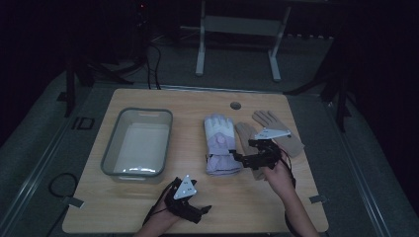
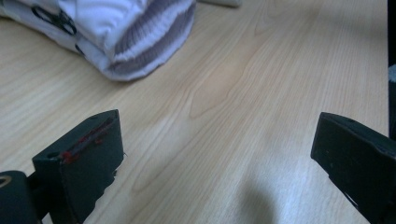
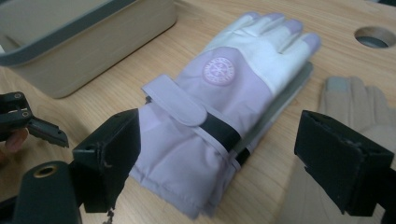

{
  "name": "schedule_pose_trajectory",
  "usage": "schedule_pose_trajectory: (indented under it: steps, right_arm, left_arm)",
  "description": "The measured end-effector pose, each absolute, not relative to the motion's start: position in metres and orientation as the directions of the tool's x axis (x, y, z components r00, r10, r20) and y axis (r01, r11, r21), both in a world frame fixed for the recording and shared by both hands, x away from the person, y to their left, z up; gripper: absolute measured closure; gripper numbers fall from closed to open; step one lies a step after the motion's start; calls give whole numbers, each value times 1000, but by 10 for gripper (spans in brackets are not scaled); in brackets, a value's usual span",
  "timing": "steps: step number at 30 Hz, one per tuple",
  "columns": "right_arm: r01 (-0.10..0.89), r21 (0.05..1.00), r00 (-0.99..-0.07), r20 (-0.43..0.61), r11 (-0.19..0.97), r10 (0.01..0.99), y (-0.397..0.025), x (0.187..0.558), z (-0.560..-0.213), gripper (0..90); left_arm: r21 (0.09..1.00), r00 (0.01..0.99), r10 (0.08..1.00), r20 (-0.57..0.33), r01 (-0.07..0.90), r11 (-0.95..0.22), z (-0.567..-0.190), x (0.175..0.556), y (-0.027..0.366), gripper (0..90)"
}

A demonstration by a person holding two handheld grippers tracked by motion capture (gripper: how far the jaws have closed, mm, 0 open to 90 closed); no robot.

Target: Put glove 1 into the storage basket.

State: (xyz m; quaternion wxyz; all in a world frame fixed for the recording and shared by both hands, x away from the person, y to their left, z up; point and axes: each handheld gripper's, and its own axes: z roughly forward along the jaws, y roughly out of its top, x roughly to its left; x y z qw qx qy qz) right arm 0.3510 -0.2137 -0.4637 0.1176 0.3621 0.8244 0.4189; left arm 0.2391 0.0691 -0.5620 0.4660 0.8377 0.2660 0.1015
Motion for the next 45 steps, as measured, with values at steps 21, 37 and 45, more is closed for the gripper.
schedule_pose_trajectory:
  steps: [21, 37, 45]
  right_arm:
    - [511, 765, -708, 115, 392, 697, -217, 390, -471, 531]
    - [709, 657, -592, 358, 256, 722, -212, 421, -504, 432]
    - [782, 571, -551, 442, 252, 708, -206, 427, -533, 444]
  left_arm:
    - [833, 760, 623, -184, 457, -311, -498, 311, 45, 29]
    - [685, 567, 771, -290, 686, -247, -529, 350, 38, 215]
    - [614, 559, 729, -395, 751, -243, -549, 361, 39, 306]
